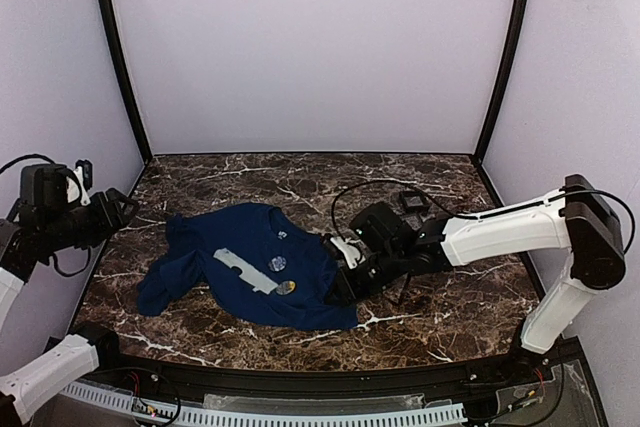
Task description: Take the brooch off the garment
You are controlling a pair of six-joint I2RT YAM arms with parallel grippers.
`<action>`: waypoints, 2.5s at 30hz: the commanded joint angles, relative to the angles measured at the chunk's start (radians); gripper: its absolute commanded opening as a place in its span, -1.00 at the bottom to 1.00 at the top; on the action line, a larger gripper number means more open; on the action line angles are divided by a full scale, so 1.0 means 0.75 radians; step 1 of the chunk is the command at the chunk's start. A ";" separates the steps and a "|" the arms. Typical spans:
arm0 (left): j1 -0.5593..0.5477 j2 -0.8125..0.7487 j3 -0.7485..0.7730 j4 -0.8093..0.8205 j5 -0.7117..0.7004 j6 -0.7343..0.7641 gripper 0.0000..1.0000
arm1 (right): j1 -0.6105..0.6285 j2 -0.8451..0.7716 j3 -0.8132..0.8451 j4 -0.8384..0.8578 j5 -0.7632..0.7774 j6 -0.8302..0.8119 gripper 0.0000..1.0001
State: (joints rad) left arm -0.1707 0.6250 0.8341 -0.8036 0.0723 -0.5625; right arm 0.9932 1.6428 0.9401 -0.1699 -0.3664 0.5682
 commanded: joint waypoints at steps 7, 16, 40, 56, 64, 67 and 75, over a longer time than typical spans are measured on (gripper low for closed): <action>0.006 0.186 0.108 0.020 0.212 0.105 0.43 | 0.043 -0.286 -0.048 -0.403 0.330 0.042 0.21; -0.305 0.722 0.340 0.210 0.177 0.351 0.44 | 0.109 -0.218 0.143 -0.370 0.561 0.066 0.60; -0.895 1.343 0.308 0.671 -0.193 0.115 0.25 | -0.154 0.380 0.442 -0.163 0.618 -0.082 0.24; -0.925 1.507 0.347 0.656 -0.246 0.102 0.13 | -0.173 0.486 0.473 -0.116 0.592 -0.090 -0.31; -0.954 1.574 0.389 0.629 -0.271 0.111 0.05 | -0.173 0.460 0.425 -0.096 0.567 -0.074 -0.76; -0.972 1.596 0.405 0.609 -0.292 0.121 0.05 | -0.173 0.442 0.401 -0.086 0.556 -0.064 -0.91; -1.008 1.660 0.454 0.544 -0.376 0.139 0.06 | -0.173 0.377 0.323 -0.048 0.534 -0.034 -1.00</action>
State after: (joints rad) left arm -0.9154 1.8511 1.1423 -0.3462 -0.1600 -0.4778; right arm 0.8692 1.9697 1.2175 -0.2283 0.0490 0.5255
